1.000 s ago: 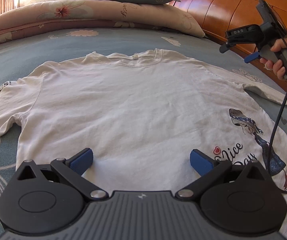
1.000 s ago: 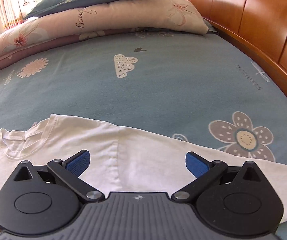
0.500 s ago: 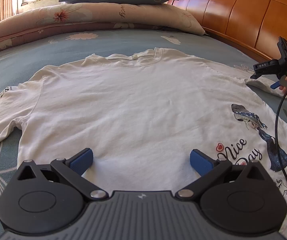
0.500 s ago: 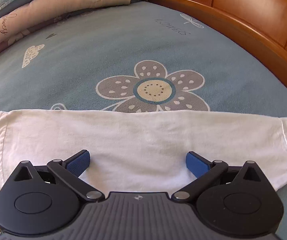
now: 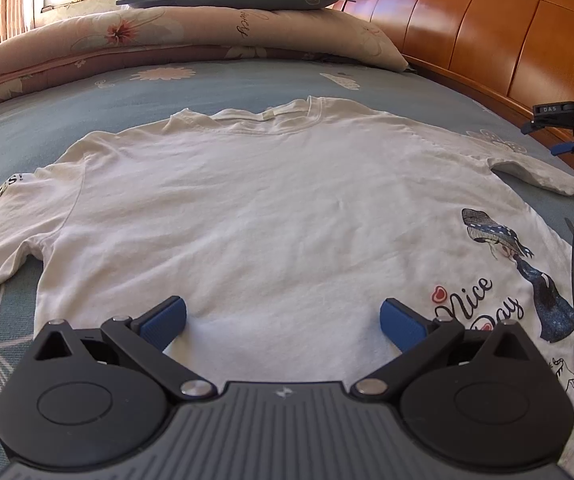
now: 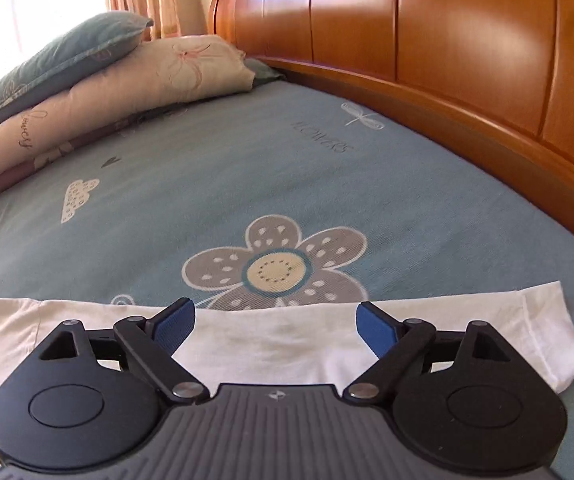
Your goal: Fold clothes
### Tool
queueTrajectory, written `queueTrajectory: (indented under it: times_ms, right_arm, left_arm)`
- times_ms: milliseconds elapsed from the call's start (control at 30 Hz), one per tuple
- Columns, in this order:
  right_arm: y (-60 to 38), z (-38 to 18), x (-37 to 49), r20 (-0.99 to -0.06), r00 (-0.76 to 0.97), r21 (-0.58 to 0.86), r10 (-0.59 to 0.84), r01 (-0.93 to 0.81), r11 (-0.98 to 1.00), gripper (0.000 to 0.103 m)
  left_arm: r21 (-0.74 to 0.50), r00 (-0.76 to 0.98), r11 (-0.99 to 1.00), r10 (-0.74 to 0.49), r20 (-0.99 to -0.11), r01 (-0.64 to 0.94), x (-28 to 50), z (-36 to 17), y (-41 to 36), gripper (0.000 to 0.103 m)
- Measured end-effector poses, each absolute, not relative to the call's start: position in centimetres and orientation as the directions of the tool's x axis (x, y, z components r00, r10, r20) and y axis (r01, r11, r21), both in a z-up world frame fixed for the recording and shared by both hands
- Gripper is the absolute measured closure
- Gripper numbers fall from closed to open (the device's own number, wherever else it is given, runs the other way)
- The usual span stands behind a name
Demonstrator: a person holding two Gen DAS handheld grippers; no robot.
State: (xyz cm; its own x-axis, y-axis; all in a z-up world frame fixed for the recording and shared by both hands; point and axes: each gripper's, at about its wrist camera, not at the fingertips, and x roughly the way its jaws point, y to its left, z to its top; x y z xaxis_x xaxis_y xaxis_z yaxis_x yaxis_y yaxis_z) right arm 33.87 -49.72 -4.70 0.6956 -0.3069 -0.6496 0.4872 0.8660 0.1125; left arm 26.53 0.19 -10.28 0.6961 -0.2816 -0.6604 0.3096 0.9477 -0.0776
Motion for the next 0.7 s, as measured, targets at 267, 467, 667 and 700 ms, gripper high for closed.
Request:
queueTrajectory:
  times_ms: [267, 467, 667, 700]
  right_arm:
    - [-58.7, -5.1, 26.5, -0.68, 0.609, 0.152, -0.408, 0.662, 0.734, 0.04]
    - [-61.3, -7.4, 23.9, -0.685, 0.57, 0.194, -0.454, 0.743, 0.64, 0.04]
    - [-59.1, -7.3, 22.2, -0.615, 0.715, 0.367, -0.333, 0.633, 0.681, 0.039]
    - [-58.1, -7.1, 22.7, -0.6, 0.751, 0.4, -0.275, 0.58, 0.71, 0.035]
  left_arm:
    - [-0.059, 0.706, 0.949, -0.271, -0.654, 0.31, 26.5, -10.4, -0.1, 0.001]
    - [-0.061, 0.71, 0.948, -0.276, -0.648, 0.313, 26.5, -10.5, 0.0, 0.001]
    - [-0.055, 0.713, 0.948, -0.274, -0.646, 0.314, 26.5, -10.6, -0.1, 0.001]
    - [-0.055, 0.713, 0.948, -0.273, -0.646, 0.314, 26.5, -10.6, -0.1, 0.001]
